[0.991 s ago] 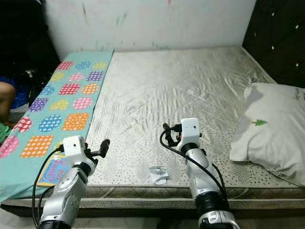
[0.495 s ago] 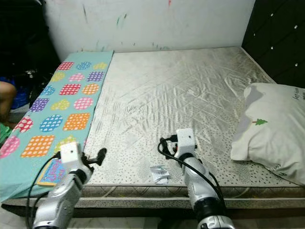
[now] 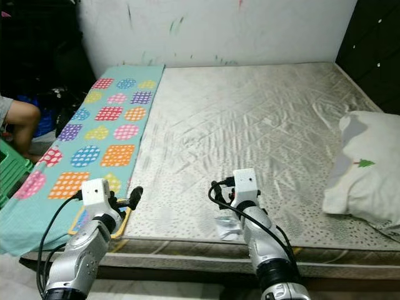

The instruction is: Clean up the room

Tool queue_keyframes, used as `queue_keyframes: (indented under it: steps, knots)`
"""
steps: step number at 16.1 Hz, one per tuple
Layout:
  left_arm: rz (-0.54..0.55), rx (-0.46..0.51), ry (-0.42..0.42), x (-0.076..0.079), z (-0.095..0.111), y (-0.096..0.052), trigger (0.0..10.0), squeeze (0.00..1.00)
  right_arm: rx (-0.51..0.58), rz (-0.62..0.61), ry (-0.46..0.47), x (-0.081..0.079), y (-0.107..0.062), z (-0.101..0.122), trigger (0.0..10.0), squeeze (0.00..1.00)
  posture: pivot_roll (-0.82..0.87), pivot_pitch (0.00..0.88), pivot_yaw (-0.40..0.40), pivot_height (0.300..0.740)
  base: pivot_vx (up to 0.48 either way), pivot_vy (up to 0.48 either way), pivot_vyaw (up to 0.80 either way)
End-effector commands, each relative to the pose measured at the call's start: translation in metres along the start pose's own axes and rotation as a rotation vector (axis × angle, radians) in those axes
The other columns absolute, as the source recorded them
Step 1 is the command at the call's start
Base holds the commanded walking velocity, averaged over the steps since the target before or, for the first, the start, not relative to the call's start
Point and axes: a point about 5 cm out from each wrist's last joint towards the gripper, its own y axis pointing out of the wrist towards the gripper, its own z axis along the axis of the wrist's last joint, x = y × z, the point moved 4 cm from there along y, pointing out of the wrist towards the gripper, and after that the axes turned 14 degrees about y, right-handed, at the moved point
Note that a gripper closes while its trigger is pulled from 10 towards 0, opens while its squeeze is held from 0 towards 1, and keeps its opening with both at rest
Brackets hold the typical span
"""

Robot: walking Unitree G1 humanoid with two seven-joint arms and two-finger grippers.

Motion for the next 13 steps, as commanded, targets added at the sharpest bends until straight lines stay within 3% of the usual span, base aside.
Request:
queue_keyframes:
  steps: [1,7,13]
  knots:
    - [0.003,0.002,0.005,-0.002,0.000,0.001,10.0,0.00,0.007,0.003,-0.003,-0.003,0.003,0.005,10.0,0.00,-0.08,0.000,0.067,0.740,0.000,0.379,0.00]
    - [0.018,0.011,-0.016,0.000,0.001,0.003,10.0,0.00,0.015,0.001,-0.031,0.002,0.004,0.011,10.0,0.00,-0.08,0.000,0.043,0.740,0.000,0.359,0.00]
    - [-0.004,0.085,-0.053,0.002,0.011,0.001,10.0,0.00,0.031,0.014,-0.035,-0.003,0.007,0.018,10.0,0.00,-0.09,0.000,0.040,0.740,0.000,0.000,0.00]
